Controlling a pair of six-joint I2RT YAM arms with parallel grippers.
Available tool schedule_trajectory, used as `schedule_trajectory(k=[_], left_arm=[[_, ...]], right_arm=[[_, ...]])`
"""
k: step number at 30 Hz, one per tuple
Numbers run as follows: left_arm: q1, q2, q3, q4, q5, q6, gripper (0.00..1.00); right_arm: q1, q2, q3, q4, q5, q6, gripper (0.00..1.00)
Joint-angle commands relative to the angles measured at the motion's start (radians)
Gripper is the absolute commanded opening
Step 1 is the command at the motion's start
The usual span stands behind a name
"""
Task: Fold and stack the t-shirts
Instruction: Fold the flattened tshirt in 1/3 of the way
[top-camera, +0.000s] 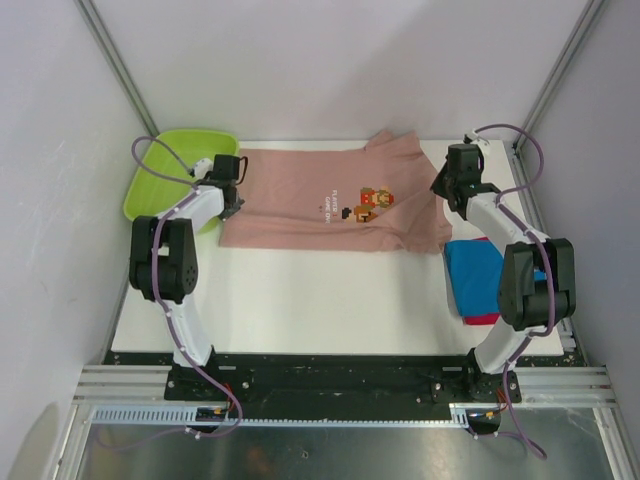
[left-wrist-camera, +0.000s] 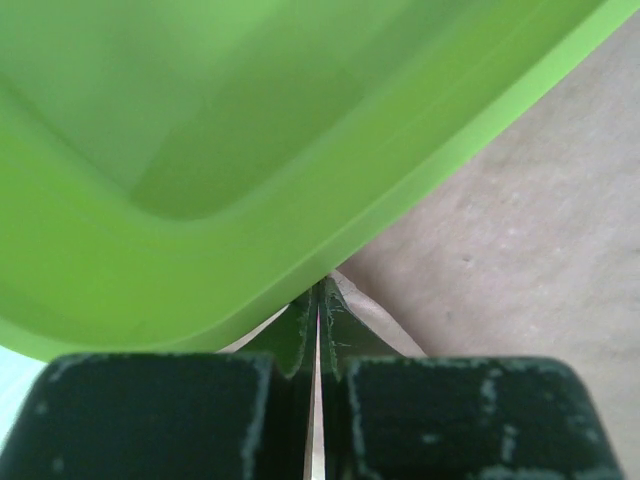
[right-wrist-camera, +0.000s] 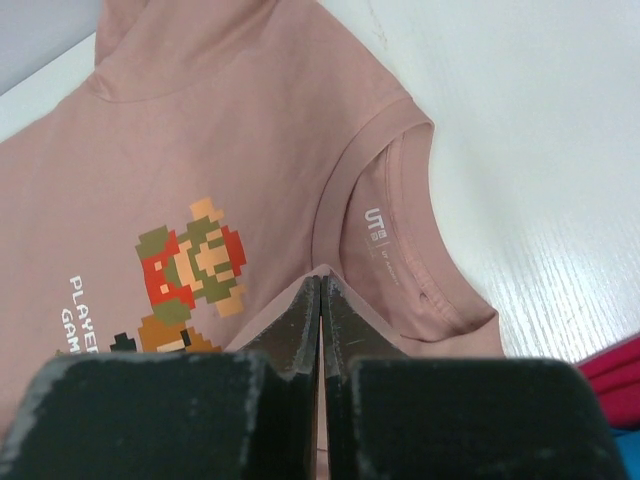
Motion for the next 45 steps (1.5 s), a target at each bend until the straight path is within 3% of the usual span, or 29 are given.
schedule_trajectory(k=[1, 34, 36, 39, 41, 43, 45], left_arm=[[0.008, 0.014, 0.056, 0.014, -0.049, 0.002, 0.0], [0.03, 0.05, 0.065, 0.014, -0.039, 0.007, 0.0], [0.035, 0.051, 0.068, 0.014, -0.027, 0.014, 0.12], [0.037, 0.042, 0.076, 0.02, 0.006, 0.044, 0.46], [0.037, 0.03, 0.077, 0.025, 0.031, 0.064, 0.61], [0.036, 0.013, 0.07, 0.035, 0.061, 0.078, 0.67], [0.035, -0.004, 0.061, 0.04, 0.091, 0.09, 0.69]], right_arm=[[-0.012, 0.02, 0.057, 0.038, 0.002, -0.015, 0.0], [-0.02, 0.196, 0.227, -0.016, -0.033, -0.038, 0.0], [-0.021, 0.205, 0.248, -0.035, -0.035, -0.049, 0.08], [-0.016, 0.217, 0.294, -0.074, -0.047, -0.064, 0.35], [-0.003, 0.226, 0.336, -0.111, -0.051, -0.074, 0.5], [0.02, 0.234, 0.378, -0.153, -0.051, -0.087, 0.57], [0.047, 0.235, 0.403, -0.193, -0.047, -0.091, 0.53]])
